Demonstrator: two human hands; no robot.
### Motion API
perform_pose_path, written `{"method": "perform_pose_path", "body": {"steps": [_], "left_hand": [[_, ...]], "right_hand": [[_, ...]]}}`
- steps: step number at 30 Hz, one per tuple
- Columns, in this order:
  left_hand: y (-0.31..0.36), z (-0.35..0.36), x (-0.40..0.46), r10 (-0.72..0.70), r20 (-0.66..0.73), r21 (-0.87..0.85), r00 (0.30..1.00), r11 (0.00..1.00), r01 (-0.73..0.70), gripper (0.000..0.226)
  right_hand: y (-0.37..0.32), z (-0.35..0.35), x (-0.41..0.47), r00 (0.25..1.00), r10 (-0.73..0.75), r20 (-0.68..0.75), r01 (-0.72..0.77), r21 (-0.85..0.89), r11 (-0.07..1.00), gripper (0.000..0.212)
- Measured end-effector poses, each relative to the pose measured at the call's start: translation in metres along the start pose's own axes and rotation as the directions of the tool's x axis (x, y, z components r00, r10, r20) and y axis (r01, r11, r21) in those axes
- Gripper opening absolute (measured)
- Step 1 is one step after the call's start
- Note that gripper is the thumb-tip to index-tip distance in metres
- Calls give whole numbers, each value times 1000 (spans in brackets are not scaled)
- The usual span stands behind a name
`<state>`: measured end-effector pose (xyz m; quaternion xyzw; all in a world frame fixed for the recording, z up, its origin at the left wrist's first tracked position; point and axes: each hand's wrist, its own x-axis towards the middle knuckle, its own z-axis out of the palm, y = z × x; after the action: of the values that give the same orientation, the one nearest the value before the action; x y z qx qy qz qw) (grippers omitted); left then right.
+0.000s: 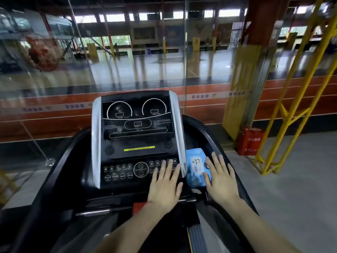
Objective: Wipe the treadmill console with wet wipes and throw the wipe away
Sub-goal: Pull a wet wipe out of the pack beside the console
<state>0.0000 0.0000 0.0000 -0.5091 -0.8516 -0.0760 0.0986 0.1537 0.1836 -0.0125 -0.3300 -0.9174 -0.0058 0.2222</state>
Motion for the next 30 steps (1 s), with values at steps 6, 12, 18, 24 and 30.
{"method": "perform_pose_path", "body": {"steps": [6,12,18,24,30], "left_hand": [[34,39,61,113,15,-50,993,992,-112,64],[54,77,96,186,36,-48,982,982,-184,65],[66,97,122,179,241,105,954,972,-209,78],[72,108,143,115,323,335,939,914,-228,97],[74,104,150,126,304,441,944,860,-257,105]], "right_hand": [[50,33,40,1000,-1,14,1,35,999,55],[81,52,61,1000,0,16,-1,76,997,57],[106,73,78,1000,-7,6,6,112,994,57],[115,91,78,992,-13,-129,46,256,966,54],[114,97,76,990,-5,-139,41,256,966,51]]}}
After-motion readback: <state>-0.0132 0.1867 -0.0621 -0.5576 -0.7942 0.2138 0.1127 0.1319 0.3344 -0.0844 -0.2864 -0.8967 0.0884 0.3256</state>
